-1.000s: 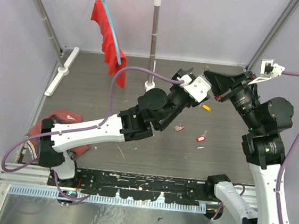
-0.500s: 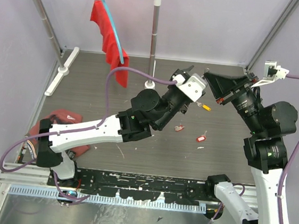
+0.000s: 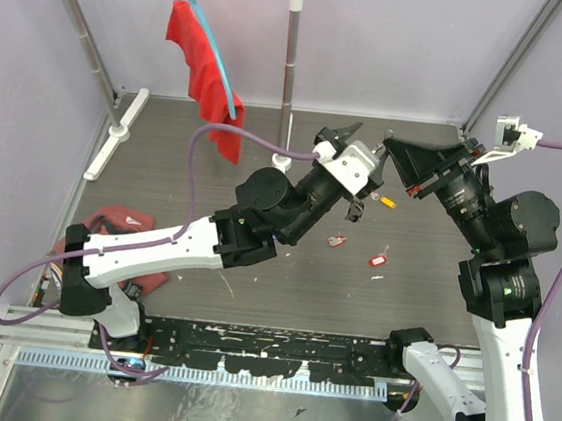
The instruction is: Put the keys on the keyring
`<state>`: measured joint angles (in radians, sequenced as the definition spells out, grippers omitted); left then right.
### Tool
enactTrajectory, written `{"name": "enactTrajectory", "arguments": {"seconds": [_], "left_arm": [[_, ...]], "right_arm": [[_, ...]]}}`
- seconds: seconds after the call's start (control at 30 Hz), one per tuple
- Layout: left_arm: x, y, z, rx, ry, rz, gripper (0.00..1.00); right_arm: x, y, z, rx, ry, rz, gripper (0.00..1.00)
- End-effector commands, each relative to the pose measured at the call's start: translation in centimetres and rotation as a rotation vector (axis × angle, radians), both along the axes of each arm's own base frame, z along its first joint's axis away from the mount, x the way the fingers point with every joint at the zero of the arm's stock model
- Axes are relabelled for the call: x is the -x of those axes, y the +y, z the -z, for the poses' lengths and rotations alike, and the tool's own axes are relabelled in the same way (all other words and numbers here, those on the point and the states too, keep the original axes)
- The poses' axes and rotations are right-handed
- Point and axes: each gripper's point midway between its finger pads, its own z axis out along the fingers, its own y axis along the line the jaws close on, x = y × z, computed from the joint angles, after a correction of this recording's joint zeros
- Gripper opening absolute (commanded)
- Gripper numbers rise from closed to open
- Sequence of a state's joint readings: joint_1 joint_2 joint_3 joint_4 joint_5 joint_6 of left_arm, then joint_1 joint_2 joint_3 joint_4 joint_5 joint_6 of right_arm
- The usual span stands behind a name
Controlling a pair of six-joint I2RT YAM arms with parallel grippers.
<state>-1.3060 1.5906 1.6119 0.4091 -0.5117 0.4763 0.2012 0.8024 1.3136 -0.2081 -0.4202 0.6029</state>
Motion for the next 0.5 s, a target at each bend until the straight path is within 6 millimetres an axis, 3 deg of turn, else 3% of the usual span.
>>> {"name": "enactTrajectory", "arguments": {"seconds": [0.0, 0.47], "left_arm": [[0.89, 1.46, -2.51, 0.1, -0.017, 0.032, 0.66], [0.54, 0.82, -2.7, 0.095, -0.03, 0.019, 0.54]], "right_arm": [[1.48, -0.33, -2.72, -0.019, -0.096, 0.003, 0.01], [1.61, -0.21, -2.66, -0.02, -0.095, -0.007, 0.01]]}}
